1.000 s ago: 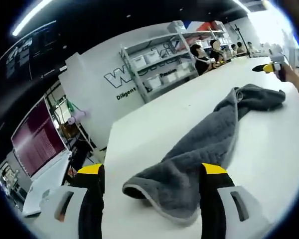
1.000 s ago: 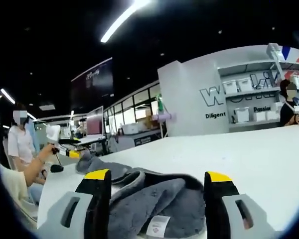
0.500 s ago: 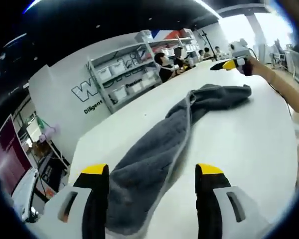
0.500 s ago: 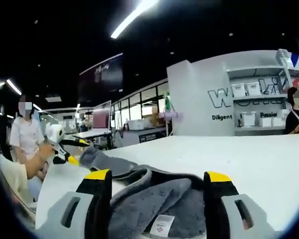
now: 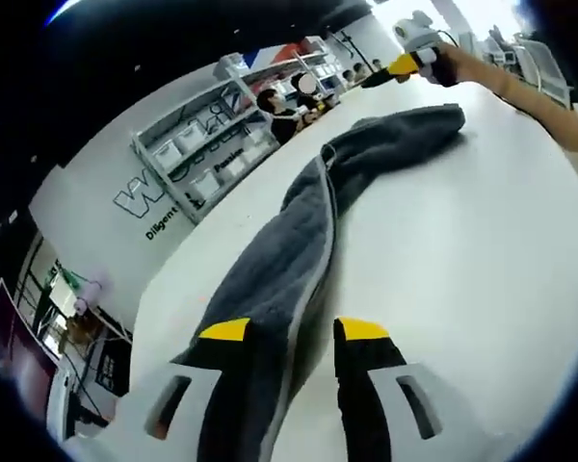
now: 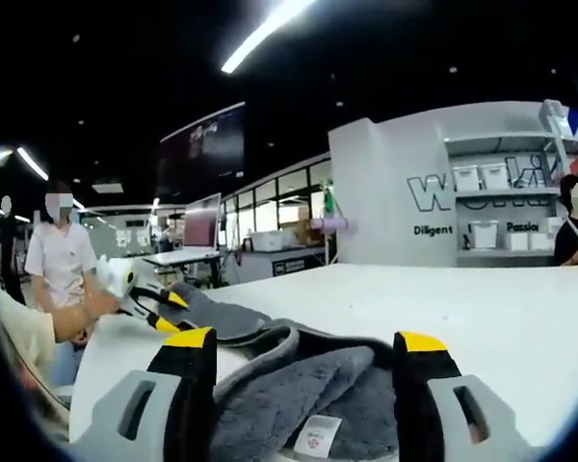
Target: Fold the towel on the table until its edges align and the towel forms a compact rectangular stack.
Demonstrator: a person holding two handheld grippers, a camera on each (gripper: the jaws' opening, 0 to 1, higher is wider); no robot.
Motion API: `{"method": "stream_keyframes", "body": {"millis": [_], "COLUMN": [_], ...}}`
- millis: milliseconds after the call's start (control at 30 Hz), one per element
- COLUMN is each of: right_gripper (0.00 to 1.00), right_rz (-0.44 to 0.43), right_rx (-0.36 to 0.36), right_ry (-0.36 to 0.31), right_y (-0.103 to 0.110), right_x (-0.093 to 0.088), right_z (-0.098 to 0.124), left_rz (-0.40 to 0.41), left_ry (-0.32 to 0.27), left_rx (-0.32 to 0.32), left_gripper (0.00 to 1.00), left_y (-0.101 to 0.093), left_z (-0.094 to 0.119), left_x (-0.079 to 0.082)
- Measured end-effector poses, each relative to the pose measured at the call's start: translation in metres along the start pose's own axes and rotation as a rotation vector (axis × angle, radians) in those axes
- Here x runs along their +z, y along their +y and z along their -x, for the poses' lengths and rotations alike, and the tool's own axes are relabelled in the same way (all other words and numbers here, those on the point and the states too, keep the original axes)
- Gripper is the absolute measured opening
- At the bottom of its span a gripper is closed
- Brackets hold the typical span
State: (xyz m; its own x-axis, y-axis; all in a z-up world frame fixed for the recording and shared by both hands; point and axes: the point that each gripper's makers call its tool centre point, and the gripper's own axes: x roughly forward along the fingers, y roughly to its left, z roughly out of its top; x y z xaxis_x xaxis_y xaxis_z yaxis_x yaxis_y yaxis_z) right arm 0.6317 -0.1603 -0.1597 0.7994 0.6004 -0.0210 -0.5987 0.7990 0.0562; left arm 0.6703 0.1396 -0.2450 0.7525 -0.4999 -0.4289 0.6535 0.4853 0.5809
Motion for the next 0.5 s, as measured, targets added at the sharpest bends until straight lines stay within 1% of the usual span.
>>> {"method": "stream_keyframes", "body": {"millis": [133, 200, 300, 500], "right_gripper": [0.75, 0.75, 0.75, 0.75], "right_rz": [-0.002, -0.002, -0.003, -0.005], "right_rx": [0.007, 0.007, 0.007, 0.010], "right_ry": [-0.009, -0.009, -0.011, -0.014], "right_y": [0.004, 0.005, 0.005, 0.007], "right_x": [0.001, 0.000, 0.001, 0.000], "right_z": [-0.002, -0.002, -0.004, -0.006], "left_rz": [-0.007, -0.007, 0.017, 0.061], "left_ry": [0.039, 0.043, 0.023, 0.011], "left_rx": [0.020, 0.032, 0.035, 0.035], "left_gripper": [0.23, 0.16, 0.05, 0.04], "left_y": [0.005, 0.008, 0.010, 0.014], "left_z": [-0.005, -0.004, -0.002, 0.003], "left_x": [-0.009, -0.012, -0.009, -0.005]}}
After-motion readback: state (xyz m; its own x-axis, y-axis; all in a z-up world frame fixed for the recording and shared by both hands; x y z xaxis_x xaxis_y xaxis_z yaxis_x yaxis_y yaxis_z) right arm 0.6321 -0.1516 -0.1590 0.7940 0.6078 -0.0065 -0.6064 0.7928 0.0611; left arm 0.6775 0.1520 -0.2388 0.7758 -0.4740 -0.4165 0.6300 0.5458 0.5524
